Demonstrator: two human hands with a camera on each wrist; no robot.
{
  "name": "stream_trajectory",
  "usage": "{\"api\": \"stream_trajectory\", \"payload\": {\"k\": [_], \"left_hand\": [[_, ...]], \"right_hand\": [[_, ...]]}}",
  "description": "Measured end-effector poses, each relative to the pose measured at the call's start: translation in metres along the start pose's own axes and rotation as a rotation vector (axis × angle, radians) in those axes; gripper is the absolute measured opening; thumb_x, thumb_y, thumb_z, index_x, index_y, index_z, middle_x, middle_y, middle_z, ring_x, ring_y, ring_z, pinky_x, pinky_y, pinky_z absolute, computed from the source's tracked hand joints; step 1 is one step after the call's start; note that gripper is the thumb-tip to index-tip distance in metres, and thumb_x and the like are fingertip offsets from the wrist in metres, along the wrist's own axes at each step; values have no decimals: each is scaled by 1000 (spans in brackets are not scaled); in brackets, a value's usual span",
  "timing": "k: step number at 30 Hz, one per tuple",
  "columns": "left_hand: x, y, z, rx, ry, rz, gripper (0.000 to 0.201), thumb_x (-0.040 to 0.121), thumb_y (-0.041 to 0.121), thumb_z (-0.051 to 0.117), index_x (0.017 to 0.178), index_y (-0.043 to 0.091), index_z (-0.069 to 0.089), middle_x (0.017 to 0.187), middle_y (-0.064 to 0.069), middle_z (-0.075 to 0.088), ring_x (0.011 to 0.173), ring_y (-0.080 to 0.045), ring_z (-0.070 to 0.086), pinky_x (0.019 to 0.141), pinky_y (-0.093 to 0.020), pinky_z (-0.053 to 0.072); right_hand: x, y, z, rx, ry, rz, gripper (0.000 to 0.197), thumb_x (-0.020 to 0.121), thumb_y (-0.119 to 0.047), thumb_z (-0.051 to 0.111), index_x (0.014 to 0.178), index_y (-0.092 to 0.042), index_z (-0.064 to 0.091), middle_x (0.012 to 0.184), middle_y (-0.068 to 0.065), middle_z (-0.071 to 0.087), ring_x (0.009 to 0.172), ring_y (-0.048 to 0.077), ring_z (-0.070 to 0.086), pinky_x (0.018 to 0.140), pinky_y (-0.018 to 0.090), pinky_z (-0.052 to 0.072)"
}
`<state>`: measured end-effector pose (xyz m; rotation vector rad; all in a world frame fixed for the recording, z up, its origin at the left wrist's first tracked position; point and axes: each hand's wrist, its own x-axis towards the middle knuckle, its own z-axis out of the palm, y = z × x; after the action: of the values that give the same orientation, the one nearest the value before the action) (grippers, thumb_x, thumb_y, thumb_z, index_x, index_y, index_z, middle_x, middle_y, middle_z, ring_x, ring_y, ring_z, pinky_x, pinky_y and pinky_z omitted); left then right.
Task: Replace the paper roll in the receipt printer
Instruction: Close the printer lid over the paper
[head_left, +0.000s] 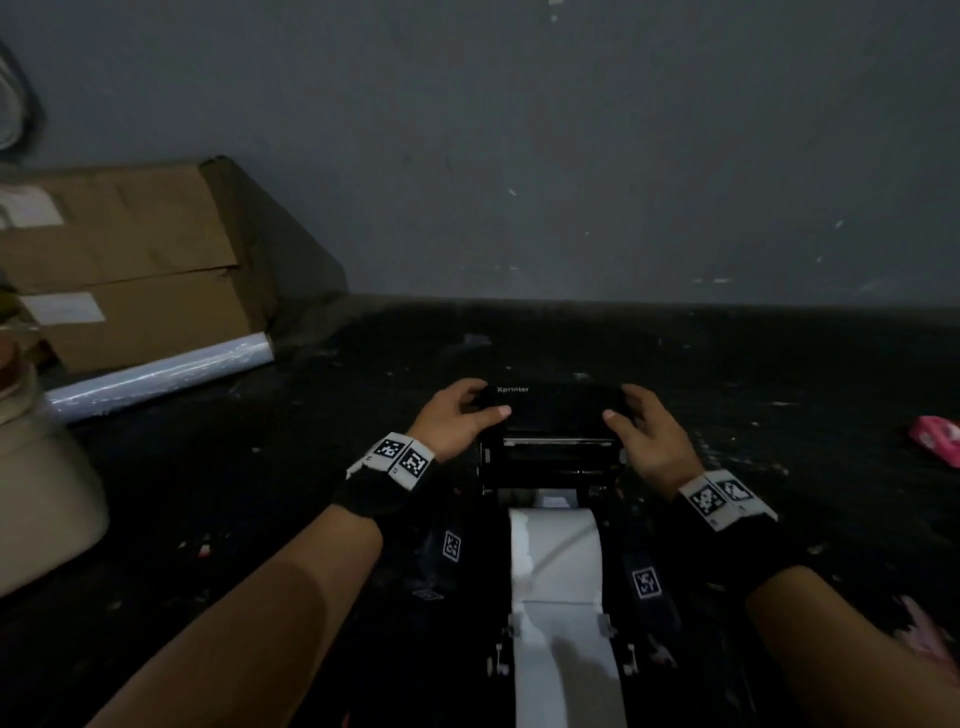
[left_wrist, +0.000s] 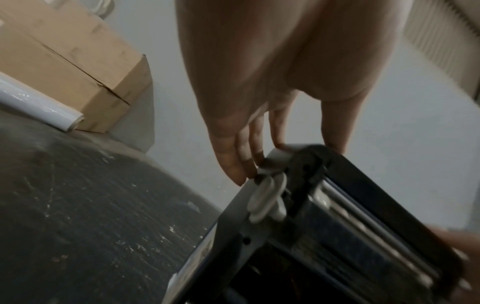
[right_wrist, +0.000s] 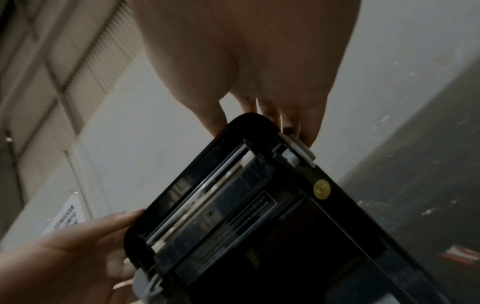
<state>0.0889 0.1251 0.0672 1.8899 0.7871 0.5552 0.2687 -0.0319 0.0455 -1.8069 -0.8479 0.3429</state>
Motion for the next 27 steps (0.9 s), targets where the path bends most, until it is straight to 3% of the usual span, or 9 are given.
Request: {"api": "stream_trajectory", "payload": {"k": [3, 7, 8, 11, 15, 18, 24, 27], "left_hand": [[-33, 2, -3, -27, -48, 37, 41, 81, 20, 69, 118, 7, 59, 108, -2, 62, 105, -13, 57, 81, -10, 45], [-75, -13, 1, 146, -224, 6, 51, 73, 37, 75, 120, 23, 58, 120, 0, 63, 111, -15, 58, 100, -30, 45], [-85, -17, 3, 169, -280, 10, 53, 71, 36, 76, 119, 28, 57, 120, 2, 61, 113, -14, 57, 101, -29, 43], [-110, -30, 13, 322, -367, 27, 75, 65, 34, 82, 130, 21, 47, 129, 3, 48, 119, -13, 48, 100, -23, 37], [-129, -59, 31, 406, -415, 14, 106, 54, 38, 86, 142, 22, 29, 144, -3, 38, 130, -18, 41, 109, -27, 34], [-139, -71, 40, 302, -405, 5, 112, 54, 39, 86, 144, 26, 21, 144, -2, 40, 131, -17, 41, 112, -34, 35], [-148, -79, 52, 116, -325, -21, 100, 65, 42, 79, 145, 28, 20, 145, 2, 44, 129, -12, 45, 110, -30, 36], [-153, -85, 59, 59, -302, -23, 99, 66, 39, 79, 144, 29, 20, 146, 2, 42, 130, -11, 44, 111, -31, 34]], "right_hand": [[-38, 1, -7, 95, 1, 10, 55, 83, -14, 63, 133, -13, 39, 134, 11, 50, 120, 20, 49, 102, 40, 42], [-93, 5, -18, -33, -23, 59, 64, 76, -19, 71, 133, -13, 42, 126, 2, 52, 114, 15, 50, 100, 32, 40], [-107, 8, -20, -73, -20, 60, 64, 74, -20, 73, 131, -13, 45, 123, 2, 54, 111, 15, 51, 99, 30, 40], [-150, 21, -20, -124, -47, 83, 68, 70, -19, 77, 131, -16, 46, 119, -2, 52, 111, 13, 49, 94, 26, 38], [-179, 42, -15, -156, -62, 105, 76, 66, -16, 80, 133, -17, 43, 129, 4, 52, 115, 11, 45, 96, 27, 37], [-187, 50, -14, -195, -96, 132, 80, 66, -19, 80, 135, -16, 40, 137, 8, 50, 118, 11, 43, 99, 25, 32], [-178, 55, -9, -174, -231, 284, 88, 74, -45, 68, 144, -28, 18, 148, 6, 37, 133, 22, 37, 108, 33, 29], [-182, 57, -5, -137, -267, 273, 83, 79, -43, 64, 144, -33, 13, 147, 3, 37, 132, 20, 36, 105, 29, 26]]}}
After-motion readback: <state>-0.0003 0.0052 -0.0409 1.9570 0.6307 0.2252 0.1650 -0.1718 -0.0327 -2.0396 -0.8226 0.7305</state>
